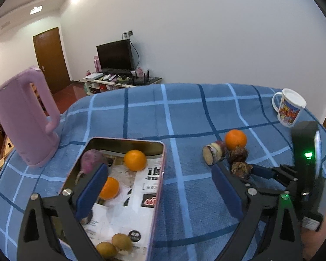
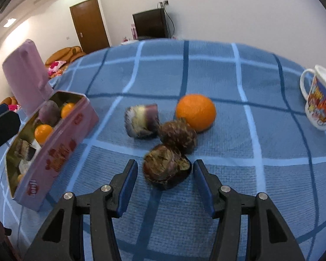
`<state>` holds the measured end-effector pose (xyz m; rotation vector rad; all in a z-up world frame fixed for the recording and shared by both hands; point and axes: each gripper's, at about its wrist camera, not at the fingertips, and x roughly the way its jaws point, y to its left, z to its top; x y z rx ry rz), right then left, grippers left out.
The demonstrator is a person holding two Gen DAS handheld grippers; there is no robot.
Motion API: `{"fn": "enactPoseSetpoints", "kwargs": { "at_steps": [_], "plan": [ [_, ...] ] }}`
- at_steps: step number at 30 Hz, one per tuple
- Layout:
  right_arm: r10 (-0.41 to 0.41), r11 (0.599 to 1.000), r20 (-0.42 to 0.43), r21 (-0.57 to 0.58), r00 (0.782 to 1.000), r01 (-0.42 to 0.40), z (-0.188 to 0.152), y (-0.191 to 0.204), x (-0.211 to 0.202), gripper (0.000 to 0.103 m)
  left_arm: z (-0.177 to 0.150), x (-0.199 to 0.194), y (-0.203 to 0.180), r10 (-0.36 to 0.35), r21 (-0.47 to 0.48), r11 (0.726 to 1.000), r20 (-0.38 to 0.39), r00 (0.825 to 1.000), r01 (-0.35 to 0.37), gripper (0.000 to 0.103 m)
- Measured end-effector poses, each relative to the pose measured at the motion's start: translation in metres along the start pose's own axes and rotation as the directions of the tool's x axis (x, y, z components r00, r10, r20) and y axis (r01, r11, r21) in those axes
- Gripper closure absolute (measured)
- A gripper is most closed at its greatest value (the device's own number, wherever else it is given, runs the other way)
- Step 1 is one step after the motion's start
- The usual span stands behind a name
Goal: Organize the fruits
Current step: 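Move both open grippers back toward the remaining taro pieces, then grasp a brown taro corm with the right gripper while the left gripper grasps a cut taro piece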
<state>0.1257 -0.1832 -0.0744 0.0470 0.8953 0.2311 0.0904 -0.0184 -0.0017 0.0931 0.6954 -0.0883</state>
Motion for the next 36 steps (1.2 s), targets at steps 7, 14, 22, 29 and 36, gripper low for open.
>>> {"fn": "enactPoseSetpoints", "kwargs": {
  "at_steps": [7, 14, 22, 29, 36],
  "plan": [
    [0.025, 0.999, 0.07, 0.044, 0.997, -0.028, -0.004, -0.015, -0.021, 0.055, 0.004, 0.026, -0.026, -0.022, 0.024, 0.999, -0.028, 0.999, 0.023, 0.005],
    [0.021, 0.975, 0.148, 0.218, 0.989, -0.054, -0.012, -0.059, -0.04, 0.054, 0.014, 0.066, -0.059, -0.055, 0.008, 0.998, -0.091, 0.994, 0.056, 0.014],
    [0.01, 0.974, 0.165, 0.223, 0.986, -0.047, -0.014, -0.058, -0.042, 0.054, 0.022, 0.097, -0.074, -0.051, 0.026, 0.998, -0.104, 0.993, 0.054, 0.029],
    [0.006, 0.976, 0.181, 0.212, 0.983, -0.045, -0.014, -0.052, -0.042, 0.054, 0.026, 0.111, -0.068, -0.195, 0.014, 0.98, -0.126, 0.973, 0.199, 0.046],
    [0.007, 0.978, 0.19, 0.205, 0.982, -0.047, -0.014, -0.052, -0.044, 0.054, 0.01, 0.097, -0.072, -0.256, 0.063, 0.962, -0.141, 0.956, 0.267, 0.054]
  ]
}}
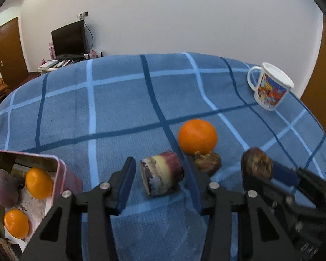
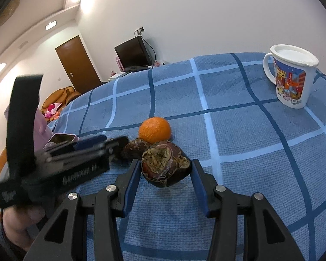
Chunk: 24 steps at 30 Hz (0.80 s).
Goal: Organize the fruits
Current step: 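Grasp a brown taro corm with the right gripper while the left gripper grasps a cut taro piece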
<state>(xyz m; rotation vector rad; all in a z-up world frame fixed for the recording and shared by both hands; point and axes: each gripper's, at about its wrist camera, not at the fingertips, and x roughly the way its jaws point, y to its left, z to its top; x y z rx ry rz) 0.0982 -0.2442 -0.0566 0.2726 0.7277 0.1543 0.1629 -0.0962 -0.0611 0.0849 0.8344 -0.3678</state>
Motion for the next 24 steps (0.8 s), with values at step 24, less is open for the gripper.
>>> {"fn": "enactPoseSetpoints", "kwargs": {
  "at_steps": [24],
  "plan": [
    [0.016, 0.999, 0.009, -0.033, 1.0, -0.016, 0.0, 0.006, -0.002, 0.054, -0.026, -0.014, 0.012, 0.02, -0.002, 1.0, -0.003, 1.0, -0.02, 0.062]
  ]
}}
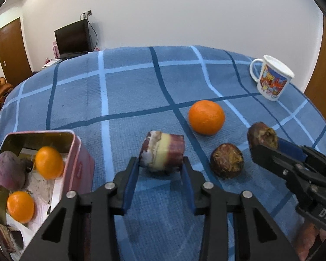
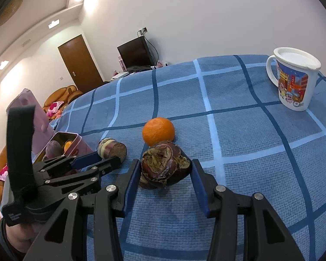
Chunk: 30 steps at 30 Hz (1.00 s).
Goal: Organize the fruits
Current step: 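Grasp a brown taro corm with the right gripper while the left gripper grasps a cut taro piece, then lift the cut taro piece with the left gripper while the right gripper lifts the taro corm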
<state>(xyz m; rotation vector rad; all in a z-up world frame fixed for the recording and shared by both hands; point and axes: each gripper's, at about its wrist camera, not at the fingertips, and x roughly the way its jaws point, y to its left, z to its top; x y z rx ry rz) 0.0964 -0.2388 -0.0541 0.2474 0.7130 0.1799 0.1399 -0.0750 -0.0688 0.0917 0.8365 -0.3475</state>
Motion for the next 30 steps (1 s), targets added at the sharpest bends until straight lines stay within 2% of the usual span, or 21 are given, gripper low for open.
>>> {"fn": "enactPoseSetpoints", "kwargs": {
  "at_steps": [13, 26, 30],
  "plan": [
    [0.034, 0.998, 0.052, -0.061, 0.998, -0.031, -0.002, 0.012, -0.01, 0.054, -0.013, -0.021, -0.002, 0.013, -0.001, 1.0, 0.06, 0.998, -0.013, 0.063],
    [0.045, 0.99, 0.131, -0.139, 0.99, -0.027, -0.005, 0.026, -0.024, 0.054, -0.027, -0.056, -0.024, 0.064, 0.083, 0.993, 0.205, 0.977, -0.083, 0.063],
    [0.049, 0.987, 0.15, -0.159, 0.988, -0.024, -0.007, 0.03, -0.028, 0.054, -0.03, -0.061, -0.027, 0.066, 0.093, 0.992, 0.225, 0.972, -0.089, 0.063]
  ]
}}
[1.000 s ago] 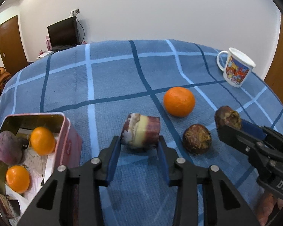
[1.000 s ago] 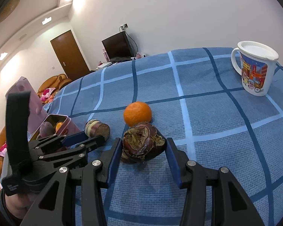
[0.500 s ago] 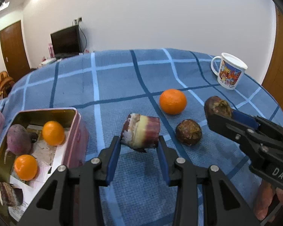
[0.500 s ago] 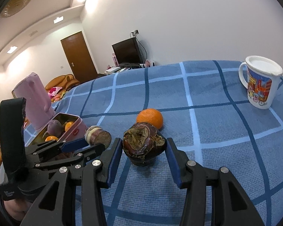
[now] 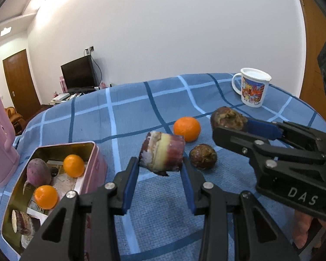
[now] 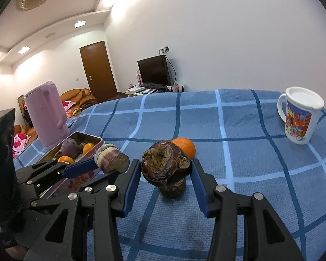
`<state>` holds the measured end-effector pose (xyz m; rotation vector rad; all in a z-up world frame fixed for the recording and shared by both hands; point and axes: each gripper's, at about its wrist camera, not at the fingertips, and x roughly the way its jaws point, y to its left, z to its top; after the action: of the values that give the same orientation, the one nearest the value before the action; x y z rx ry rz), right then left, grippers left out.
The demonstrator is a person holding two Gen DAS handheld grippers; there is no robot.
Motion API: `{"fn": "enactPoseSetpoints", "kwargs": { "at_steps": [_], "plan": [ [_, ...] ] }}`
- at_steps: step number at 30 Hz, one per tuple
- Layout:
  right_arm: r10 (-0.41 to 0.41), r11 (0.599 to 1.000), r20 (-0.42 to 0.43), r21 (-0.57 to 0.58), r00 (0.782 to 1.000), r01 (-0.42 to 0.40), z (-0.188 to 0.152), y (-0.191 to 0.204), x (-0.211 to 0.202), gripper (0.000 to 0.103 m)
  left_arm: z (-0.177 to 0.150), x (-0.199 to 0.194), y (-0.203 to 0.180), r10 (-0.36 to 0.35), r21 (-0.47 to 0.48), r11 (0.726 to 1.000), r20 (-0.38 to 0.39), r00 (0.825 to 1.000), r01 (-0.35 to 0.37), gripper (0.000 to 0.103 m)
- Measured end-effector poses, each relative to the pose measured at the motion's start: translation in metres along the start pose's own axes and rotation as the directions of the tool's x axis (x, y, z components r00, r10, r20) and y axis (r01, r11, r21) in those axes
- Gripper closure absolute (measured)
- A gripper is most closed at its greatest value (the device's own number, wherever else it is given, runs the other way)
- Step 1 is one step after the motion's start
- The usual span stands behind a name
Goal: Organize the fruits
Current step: 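Lift the cut taro piece with the left gripper while the right gripper lifts the taro corm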
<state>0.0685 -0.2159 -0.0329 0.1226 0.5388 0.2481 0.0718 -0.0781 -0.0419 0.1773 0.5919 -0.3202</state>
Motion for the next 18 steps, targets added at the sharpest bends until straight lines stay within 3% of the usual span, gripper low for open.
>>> {"fn": "enactPoseSetpoints", "kwargs": {
  "at_steps": [18],
  "plan": [
    [-0.003, 0.998, 0.087, -0.064, 0.996, 0.008, -0.002, 0.013, -0.017, 0.054, -0.006, -0.022, 0.011, 0.005, -0.071, 0.997, 0.088, 0.996, 0.001, 0.063]
  ]
}}
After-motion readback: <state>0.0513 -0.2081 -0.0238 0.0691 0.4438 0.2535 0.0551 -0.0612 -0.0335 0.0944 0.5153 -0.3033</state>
